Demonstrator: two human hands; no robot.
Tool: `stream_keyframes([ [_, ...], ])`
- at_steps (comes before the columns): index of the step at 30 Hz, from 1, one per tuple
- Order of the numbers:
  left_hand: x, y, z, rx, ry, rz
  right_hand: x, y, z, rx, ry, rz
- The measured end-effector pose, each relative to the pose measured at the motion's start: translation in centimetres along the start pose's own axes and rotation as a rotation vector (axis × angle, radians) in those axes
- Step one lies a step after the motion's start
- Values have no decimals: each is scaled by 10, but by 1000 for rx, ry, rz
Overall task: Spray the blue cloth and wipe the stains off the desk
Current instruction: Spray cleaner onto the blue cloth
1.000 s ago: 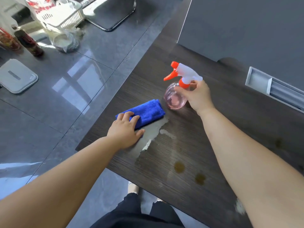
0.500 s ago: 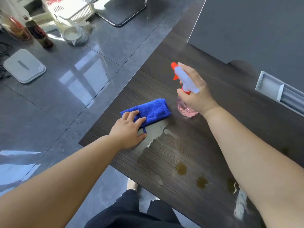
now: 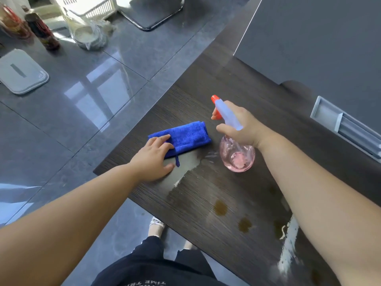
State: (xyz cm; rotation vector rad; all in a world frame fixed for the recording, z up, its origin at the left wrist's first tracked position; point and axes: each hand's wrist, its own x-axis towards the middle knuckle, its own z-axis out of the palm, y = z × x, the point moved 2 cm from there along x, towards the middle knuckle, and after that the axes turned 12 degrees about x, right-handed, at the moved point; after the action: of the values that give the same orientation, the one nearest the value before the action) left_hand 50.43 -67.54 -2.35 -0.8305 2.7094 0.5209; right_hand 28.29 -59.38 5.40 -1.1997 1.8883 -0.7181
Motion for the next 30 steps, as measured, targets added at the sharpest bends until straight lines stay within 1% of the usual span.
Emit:
stream_keyframes([
  [2, -5, -4, 4, 40, -15, 24, -9, -12, 9, 64, -46, 67],
  [4, -9, -5, 9, 87, -4, 26, -16, -21, 23, 134, -97, 175],
  [6, -10, -3, 12, 133, 19, 17, -19, -26, 39, 136, -151, 248],
  [9, -12, -3, 13, 203, -35, 3, -18, -29, 65, 194, -213, 361],
  [11, -12, -3, 11, 241, -93, 2, -17, -27, 78, 214, -207, 428],
  [14, -10, -3, 4, 255, -184, 15, -15, -22, 90, 197, -183, 468],
  [17, -10, -5, -2, 264, -240, 27, -14, -24, 98, 144, -194, 480],
  [22, -7, -8, -3, 305, -262, 53, -11, -26, 102, 141, -156, 488],
  [30, -4, -7, -6, 290, -280, 44, -17, -10, 79, 240, -2, 547],
])
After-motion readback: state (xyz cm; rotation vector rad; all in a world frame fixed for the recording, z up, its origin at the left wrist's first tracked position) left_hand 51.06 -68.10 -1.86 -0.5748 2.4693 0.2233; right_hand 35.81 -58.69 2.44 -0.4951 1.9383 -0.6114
